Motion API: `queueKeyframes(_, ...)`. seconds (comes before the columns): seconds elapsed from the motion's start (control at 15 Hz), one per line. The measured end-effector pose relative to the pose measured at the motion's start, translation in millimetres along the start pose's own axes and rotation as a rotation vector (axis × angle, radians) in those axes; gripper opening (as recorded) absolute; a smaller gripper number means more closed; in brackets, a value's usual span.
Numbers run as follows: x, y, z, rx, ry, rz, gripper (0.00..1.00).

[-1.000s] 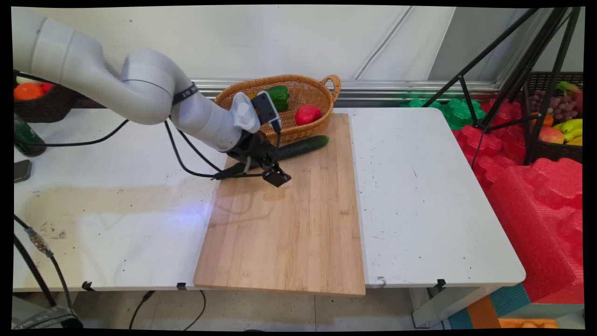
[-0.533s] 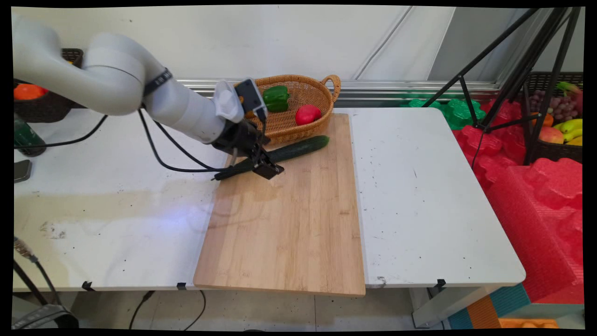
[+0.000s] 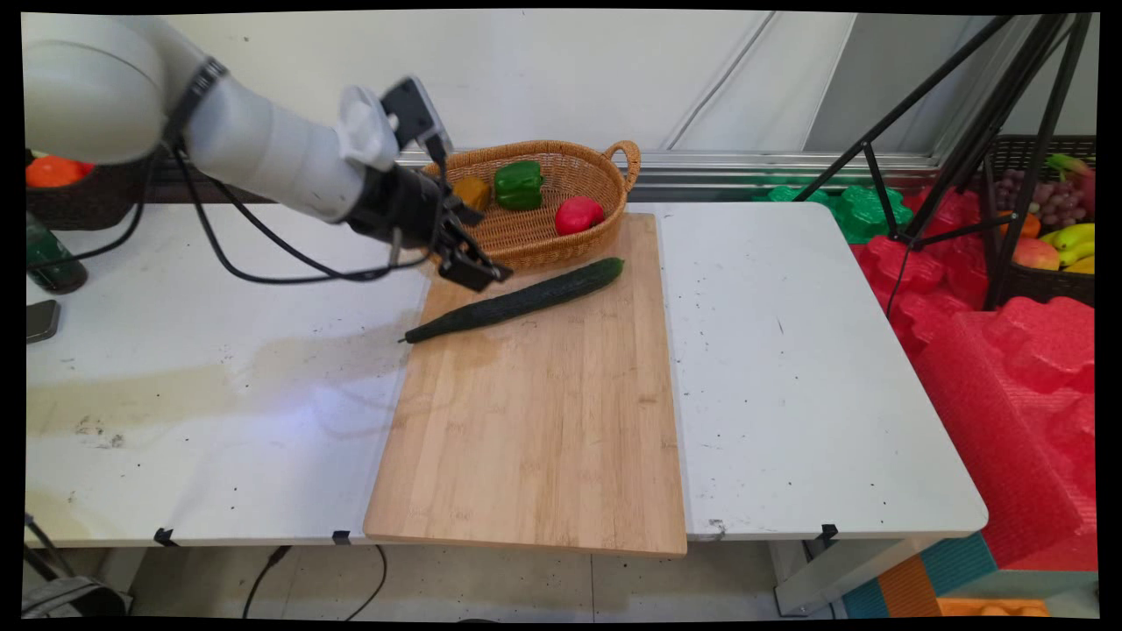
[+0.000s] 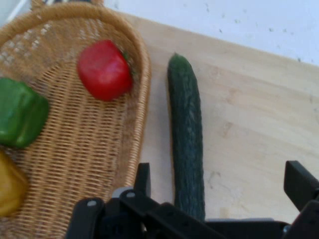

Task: Pick up the potato from the vegetable basket

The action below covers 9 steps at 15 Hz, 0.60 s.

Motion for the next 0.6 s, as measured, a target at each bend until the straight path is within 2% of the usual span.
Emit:
queueKeyframes(0.13, 4.2, -8.9, -16.6, 0.022, 0.026, -0.023, 1.00)
queueKeyframes(0.33, 11.0, -27.9, -34.2, 0.086, 0.048, -0.057, 1.00)
queueKeyframes(0.6, 18.2, -57.1, -40.2, 0.175, 0.036, -0.113, 1.00)
